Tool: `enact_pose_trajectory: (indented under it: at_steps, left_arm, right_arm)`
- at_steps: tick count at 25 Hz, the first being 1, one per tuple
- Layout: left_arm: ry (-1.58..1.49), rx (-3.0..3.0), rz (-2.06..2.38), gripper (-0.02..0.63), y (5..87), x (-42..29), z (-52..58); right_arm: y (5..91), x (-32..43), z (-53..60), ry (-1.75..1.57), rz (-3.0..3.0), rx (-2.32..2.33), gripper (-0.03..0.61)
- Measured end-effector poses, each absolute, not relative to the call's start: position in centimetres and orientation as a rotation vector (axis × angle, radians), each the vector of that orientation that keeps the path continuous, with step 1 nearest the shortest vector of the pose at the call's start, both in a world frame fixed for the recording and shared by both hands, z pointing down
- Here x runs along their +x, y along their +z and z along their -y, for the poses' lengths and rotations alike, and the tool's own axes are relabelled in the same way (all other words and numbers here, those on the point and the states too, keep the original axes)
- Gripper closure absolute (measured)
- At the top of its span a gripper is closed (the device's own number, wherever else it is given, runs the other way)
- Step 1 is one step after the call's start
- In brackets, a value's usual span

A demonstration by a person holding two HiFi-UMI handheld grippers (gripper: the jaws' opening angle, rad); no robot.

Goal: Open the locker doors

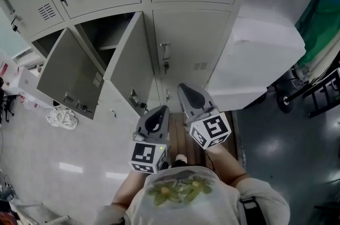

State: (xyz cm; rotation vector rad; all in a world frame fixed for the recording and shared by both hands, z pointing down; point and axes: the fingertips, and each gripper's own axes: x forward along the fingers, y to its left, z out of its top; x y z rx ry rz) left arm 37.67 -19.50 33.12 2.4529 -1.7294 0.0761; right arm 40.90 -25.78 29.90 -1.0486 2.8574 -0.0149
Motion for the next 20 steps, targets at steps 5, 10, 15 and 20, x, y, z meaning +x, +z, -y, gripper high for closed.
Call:
enact_pose_trajectory:
  at_steps: [5, 10, 15, 20]
  left_arm:
    - [0.095, 2.428, 1.758, 0.586, 33.6, 37.1, 20.4]
    - [0.108, 2.424, 1.755, 0.586, 33.8, 37.3, 21.4]
    - [0.110, 2.402, 1.755, 0.586, 34.5, 37.3, 22.3]
    - [0.115, 2.373, 1.771, 0.586, 35.0, 37.0, 23.0]
  right_arm:
    - [30.9, 40.0, 27.5, -0.039, -2.885, -1.050, 0.546]
    - [31.4, 38.9, 29.1, -0.036, -2.927, -1.024, 0.546]
    - [32.3, 37.8, 30.5, -0.034, -2.977, -1.002, 0.546]
    - [32.7, 36.6, 31.7, 0.001, -3.023, -0.983, 0.487]
